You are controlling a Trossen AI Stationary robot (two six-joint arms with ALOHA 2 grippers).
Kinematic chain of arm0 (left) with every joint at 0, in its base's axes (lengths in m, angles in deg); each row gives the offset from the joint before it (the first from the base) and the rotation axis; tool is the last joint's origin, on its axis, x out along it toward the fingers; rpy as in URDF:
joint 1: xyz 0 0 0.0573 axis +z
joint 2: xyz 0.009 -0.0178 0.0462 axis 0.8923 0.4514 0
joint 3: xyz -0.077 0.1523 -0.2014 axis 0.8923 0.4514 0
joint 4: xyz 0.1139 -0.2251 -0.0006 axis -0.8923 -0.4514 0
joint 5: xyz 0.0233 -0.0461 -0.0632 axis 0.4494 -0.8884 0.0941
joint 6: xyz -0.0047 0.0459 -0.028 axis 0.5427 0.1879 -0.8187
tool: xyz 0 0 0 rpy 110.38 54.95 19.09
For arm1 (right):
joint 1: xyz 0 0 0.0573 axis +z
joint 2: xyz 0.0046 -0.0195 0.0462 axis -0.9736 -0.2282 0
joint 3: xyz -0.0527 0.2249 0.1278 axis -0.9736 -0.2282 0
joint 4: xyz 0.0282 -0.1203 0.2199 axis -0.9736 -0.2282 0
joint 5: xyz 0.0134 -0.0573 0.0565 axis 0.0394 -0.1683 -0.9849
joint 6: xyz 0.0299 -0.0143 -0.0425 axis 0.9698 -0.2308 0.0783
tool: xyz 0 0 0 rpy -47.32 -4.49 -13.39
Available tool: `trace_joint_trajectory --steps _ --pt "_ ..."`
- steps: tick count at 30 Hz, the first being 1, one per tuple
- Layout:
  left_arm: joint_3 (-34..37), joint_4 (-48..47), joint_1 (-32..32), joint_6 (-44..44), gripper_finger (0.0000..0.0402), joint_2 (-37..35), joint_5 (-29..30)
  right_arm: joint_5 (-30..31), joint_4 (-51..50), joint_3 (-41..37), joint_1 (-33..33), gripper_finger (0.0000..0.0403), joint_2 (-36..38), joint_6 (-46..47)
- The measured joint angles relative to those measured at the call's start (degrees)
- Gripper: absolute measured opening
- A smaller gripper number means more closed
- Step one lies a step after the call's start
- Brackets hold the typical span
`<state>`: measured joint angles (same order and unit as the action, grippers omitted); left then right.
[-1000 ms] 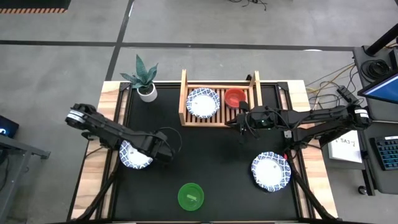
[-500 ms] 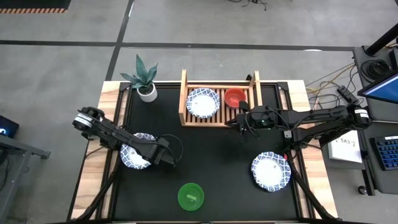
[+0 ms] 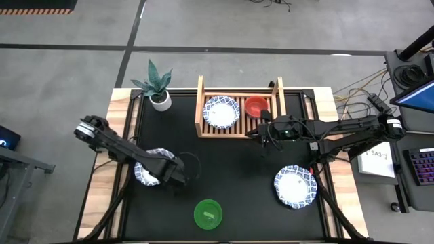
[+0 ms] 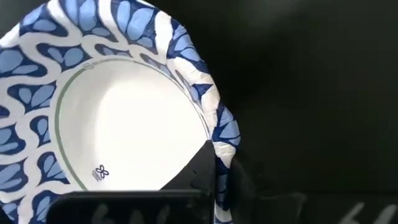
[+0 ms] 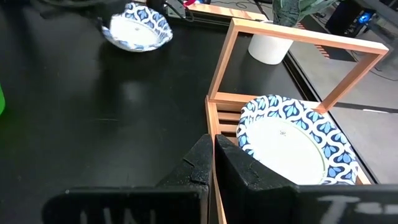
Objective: Place and stack bowls onto a shelf
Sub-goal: Stack the blue patterned bowl on top of the blue patterned bowl on the shelf
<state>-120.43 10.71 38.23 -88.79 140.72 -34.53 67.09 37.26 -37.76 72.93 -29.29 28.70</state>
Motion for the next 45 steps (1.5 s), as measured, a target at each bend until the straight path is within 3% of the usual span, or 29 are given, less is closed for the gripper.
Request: trace_joint_trajectory --steps 3,6,15,18,21,28,31,36,45 --pt "-3.92 -0.08 -1.77 7.9 0.0003 -0.39 -2.41 0.02 0.0 -0.08 0.0 0.0009 0.0 -0.19" --pt "-9.67 0.5 -2.63 13.76 0.0002 -0.07 0.24 0.02 0.02 -0.14 0.0 0.0009 0.0 -0.16" --pt "-25.17 2.73 -2.85 38.8 0.0 1.42 26.23 0.02 0.39 -0.37 0.0 0.0009 0.0 -0.29" --pt "-26.96 6.75 -2.06 49.5 0.0 1.49 35.07 0.01 0.32 -0.37 0.0 0.0009 0.0 -0.27" --pt "-26.47 11.64 -0.09 59.16 0.0 1.49 39.31 0.0 -0.32 -0.37 0.0 0.0009 0.02 -0.3" --pt "-22.32 20.06 9.53 70.13 0.0 1.75 39.82 0.01 -2.81 -0.39 0.0 0.0009 0.62 0.33" --pt "-20.64 22.89 14.09 71.28 0.0 1.75 39.46 0.02 -4.92 -0.41 0.0 0.0009 1.71 1.46" --pt "-18.12 30.77 20.29 72.9 0.0 1.75 33.78 0.02 -5.9 -0.55 0.0 0.0009 2.98 2.32" --pt "-17.3 37.2 27.32 73.56 0.0 2.54 33.35 0.02 -5.88 -1.4 0.0 0.0009 3.45 2.7"
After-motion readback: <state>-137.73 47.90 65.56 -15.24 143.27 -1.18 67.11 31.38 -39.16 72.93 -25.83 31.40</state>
